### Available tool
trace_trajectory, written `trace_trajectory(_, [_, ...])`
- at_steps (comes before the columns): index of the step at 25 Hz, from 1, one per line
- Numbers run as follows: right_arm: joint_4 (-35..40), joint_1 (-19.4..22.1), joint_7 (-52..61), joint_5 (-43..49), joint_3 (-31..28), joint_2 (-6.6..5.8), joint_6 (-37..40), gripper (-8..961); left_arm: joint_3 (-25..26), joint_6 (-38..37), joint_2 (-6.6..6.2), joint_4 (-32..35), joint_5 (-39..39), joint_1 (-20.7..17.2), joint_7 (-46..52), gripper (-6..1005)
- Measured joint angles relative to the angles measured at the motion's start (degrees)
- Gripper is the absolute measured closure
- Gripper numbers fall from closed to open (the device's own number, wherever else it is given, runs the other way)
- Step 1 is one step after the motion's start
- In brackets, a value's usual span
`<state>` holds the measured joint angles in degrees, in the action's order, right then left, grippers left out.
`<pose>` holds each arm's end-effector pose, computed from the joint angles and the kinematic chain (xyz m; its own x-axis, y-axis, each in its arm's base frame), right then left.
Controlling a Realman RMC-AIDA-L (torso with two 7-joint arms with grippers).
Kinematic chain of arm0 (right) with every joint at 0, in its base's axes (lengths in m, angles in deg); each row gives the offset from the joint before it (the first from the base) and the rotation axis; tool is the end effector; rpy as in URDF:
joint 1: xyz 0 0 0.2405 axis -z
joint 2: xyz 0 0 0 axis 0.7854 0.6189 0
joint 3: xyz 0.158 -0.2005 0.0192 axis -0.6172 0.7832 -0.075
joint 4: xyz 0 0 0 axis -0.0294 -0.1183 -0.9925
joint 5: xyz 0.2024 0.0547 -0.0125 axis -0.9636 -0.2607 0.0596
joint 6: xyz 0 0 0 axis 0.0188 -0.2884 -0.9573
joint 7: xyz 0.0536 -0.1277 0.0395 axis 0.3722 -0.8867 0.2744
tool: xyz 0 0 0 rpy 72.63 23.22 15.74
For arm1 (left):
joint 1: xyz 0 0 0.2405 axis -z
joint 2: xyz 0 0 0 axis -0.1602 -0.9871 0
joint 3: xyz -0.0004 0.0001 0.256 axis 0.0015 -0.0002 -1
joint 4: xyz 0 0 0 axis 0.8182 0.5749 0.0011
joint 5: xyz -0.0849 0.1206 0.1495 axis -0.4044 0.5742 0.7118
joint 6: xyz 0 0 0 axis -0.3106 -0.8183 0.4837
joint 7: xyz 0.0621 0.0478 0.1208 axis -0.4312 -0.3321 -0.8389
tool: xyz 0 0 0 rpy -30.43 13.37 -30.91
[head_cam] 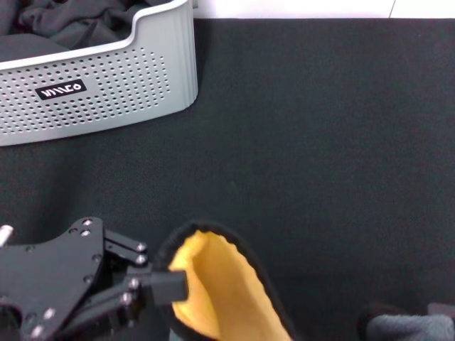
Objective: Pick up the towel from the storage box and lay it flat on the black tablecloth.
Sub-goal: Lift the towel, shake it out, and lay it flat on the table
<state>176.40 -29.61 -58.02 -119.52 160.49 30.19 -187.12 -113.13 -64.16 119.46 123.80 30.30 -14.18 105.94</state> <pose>0.1594 0.1285 0.0904 0.7622 -0.1381 -0.6325 -0.2014 -0.9791 -0.0289 -0.2032 0.1694 0.0686 0.5887 0.4191 0.6912 0.3016 -0.9072 0.2931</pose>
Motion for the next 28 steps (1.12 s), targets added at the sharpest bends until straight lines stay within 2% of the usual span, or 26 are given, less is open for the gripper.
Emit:
trace_trajectory(3, [-7.3, -1.2, -3.1, 0.7, 0.8, -0.07, 0.2, 905, 2.6, 0.3, 0.15, -7.0, 3.5, 3.3, -0.5, 979])
trace_trajectory(4, [-9.5, -1.6, -4.1, 1.0, 0.5, -0.09, 0.4, 905, 2.6, 0.3, 0.15, -7.0, 3.5, 3.3, -0.5, 979])
trace_trajectory(5, [-12.2, -2.1, -5.4, 1.2, 0.0, -0.08, 0.6, 905, 5.3, 0.9, 0.22, -15.7, 7.1, 9.2, -2.2, 979])
trace_trajectory(7, [-16.4, -3.2, -6.9, 1.7, -1.3, -0.06, 0.7, 905, 7.0, 1.6, 0.09, -22.1, 9.5, 13.7, -3.7, 979])
trace_trajectory(9, [-20.5, -5.6, -7.6, 2.6, -2.3, 0.03, 0.9, 904, 9.6, 3.0, -0.29, -31.6, 13.8, 20.1, -6.5, 979])
trace_trajectory(11, [-27.4, -10.4, -8.2, 3.7, -3.2, 0.01, 1.6, 904, 11.8, 5.4, -0.79, -40.0, 18.9, 25.3, -10.1, 979])
trace_trajectory(13, [-34.2, -15.2, -9.1, 4.4, -3.8, -0.16, 2.2, 904, 12.9, 8.6, -1.07, -45.3, 23.1, 29.1, -12.5, 979])
trace_trajectory(16, [-45.7, -23.0, -10.9, 7.3, -6.4, -0.35, 3.5, 904, 13.0, 13.0, -0.63, -47.2, 26.7, 32.5, -13.3, 979])
trace_trajectory(21, [-58.7, -31.6, -14.6, 11.6, -9.0, -1.1, 7.0, 903, 12.6, 20.4, 0.41, -47.5, 30.7, 37.0, -13.4, 979])
trace_trajectory(24, [-62.4, -35.5, -15.2, 13.3, -9.3, -1.32, 10.3, 902, 12.5, 24.1, 0.26, -47.5, 31.3, 37.4, -13.9, 979])
trace_trajectory(28, [-64.8, -38.2, -15.1, 15.3, -9.6, -1.59, 15.2, 902, 12.3, 28.1, 0.12, -47.1, 32.8, 38.0, -14.4, 979])
